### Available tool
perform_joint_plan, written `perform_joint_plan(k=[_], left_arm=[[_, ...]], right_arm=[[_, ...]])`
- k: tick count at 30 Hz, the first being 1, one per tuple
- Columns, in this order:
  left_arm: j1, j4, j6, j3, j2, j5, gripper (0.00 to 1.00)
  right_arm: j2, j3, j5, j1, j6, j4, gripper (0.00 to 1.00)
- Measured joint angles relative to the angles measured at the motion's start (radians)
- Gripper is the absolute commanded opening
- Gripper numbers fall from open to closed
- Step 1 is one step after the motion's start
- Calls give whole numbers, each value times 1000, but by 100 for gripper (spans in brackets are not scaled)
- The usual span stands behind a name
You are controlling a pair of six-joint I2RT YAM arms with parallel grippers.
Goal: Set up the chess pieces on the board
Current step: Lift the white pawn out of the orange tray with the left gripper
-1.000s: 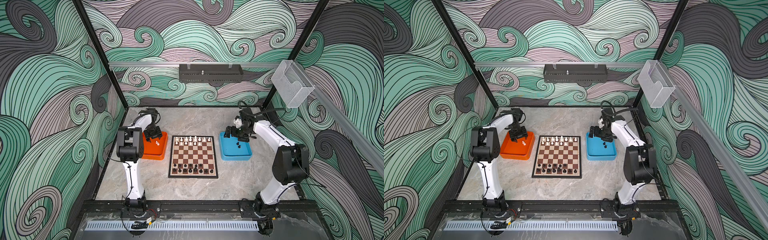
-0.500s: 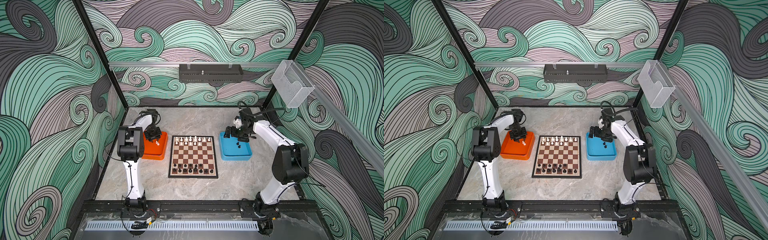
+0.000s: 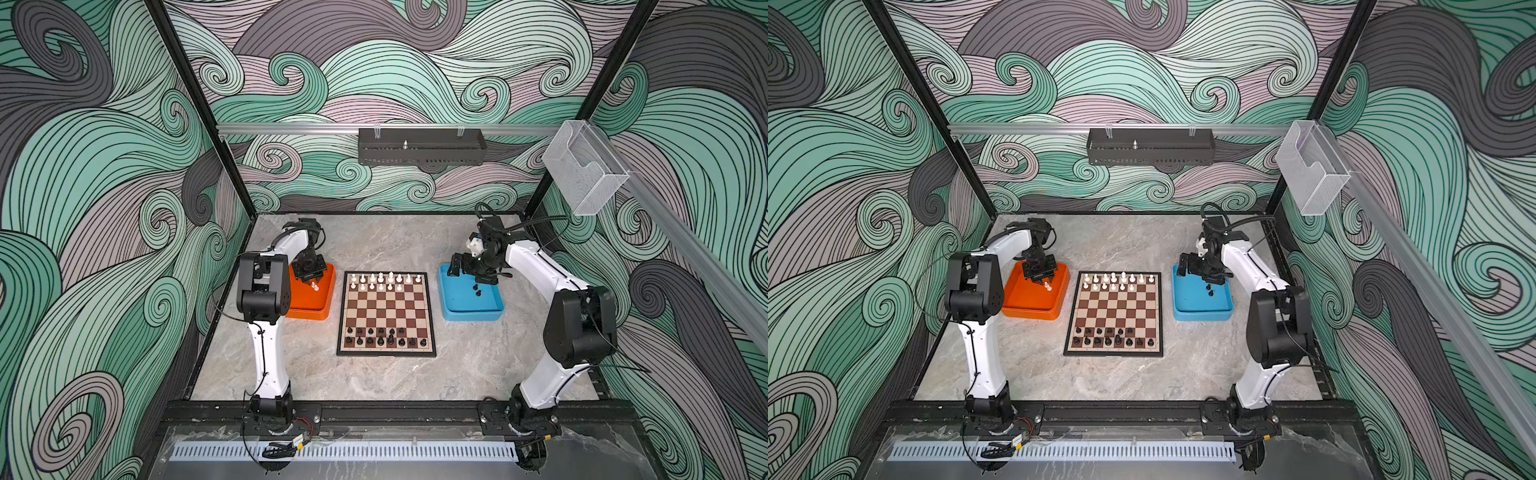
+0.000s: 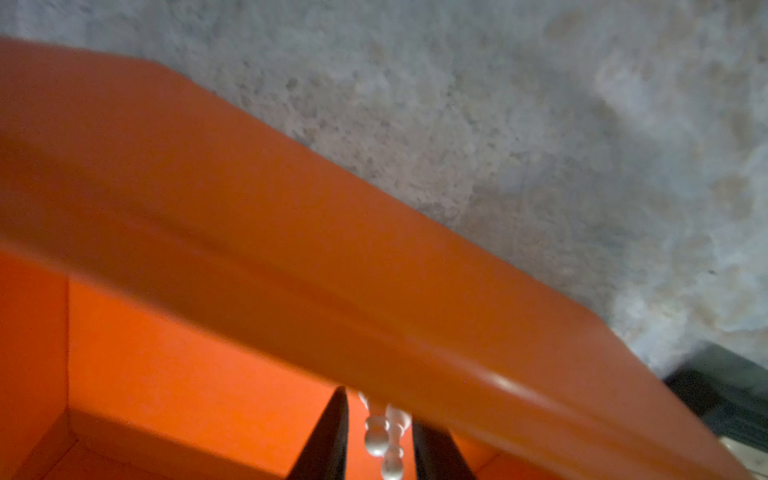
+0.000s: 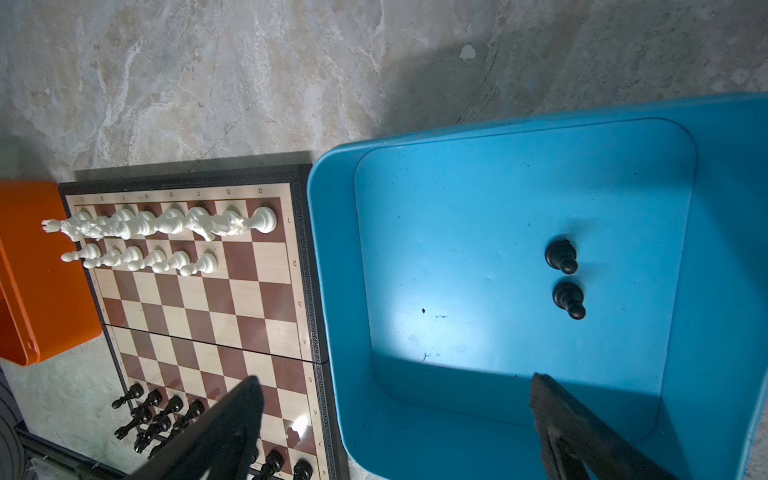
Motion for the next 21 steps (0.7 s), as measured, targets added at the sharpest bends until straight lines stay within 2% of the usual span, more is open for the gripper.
perform_joint_plan(k=[11,13,21], left_arm=[[-1,-5,1,14,0,-17,25],[0,-5,1,20,0,-21,21],[-1,-5,3,21,0,-24,21]], right_arm=[[0,0,0,0,0,0,100],[0,0,0,0,0,0,100],[0,0,0,0,0,0,100]])
